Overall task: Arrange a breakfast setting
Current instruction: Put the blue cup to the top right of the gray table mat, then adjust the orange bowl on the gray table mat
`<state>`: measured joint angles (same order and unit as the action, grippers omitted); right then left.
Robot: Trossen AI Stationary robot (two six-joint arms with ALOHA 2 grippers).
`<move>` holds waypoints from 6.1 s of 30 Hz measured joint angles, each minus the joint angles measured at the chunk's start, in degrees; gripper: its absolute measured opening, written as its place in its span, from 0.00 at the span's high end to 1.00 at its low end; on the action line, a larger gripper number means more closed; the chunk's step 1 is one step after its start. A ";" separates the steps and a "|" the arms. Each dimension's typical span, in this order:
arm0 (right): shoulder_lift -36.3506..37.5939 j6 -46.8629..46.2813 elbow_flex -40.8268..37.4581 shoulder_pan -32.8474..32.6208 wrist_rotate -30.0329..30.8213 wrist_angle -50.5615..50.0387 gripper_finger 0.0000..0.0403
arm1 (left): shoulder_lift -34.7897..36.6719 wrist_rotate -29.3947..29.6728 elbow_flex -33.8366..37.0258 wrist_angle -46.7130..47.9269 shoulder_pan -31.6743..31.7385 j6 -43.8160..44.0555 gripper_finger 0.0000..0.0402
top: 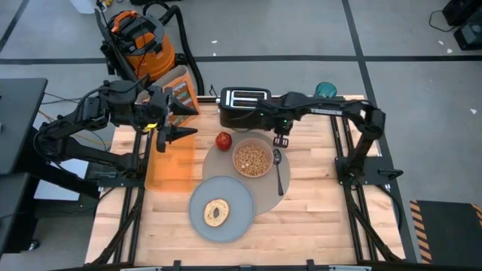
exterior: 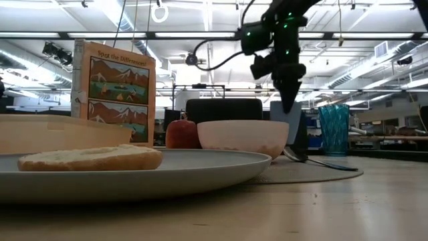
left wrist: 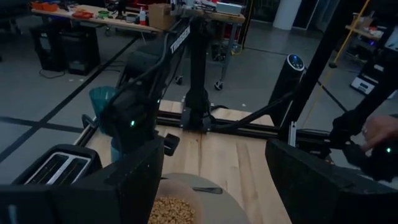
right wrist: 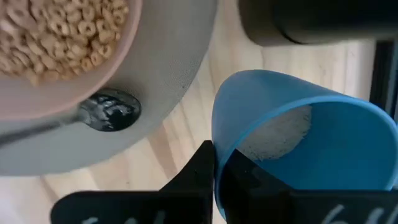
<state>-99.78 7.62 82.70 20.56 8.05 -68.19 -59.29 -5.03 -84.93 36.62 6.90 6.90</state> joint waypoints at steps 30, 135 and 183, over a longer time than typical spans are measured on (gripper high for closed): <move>0.41 -0.24 0.58 -0.26 0.87 2.12 0.71 | 0.00 2.96 0.00 0.07 0.00 -0.10 0.28; 90.08 -4.99 -63.02 -21.24 -9.17 80.54 0.95 | 37.19 4.38 59.13 -33.66 -2.71 -7.79 0.92; -2.41 -24.89 -11.96 -29.00 3.89 39.65 0.98 | 48.19 -2.79 81.64 -43.94 -2.69 -1.13 0.92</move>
<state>-102.19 -17.27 70.74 -8.45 11.95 -28.54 -11.09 -7.81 -3.29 -7.32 4.21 5.77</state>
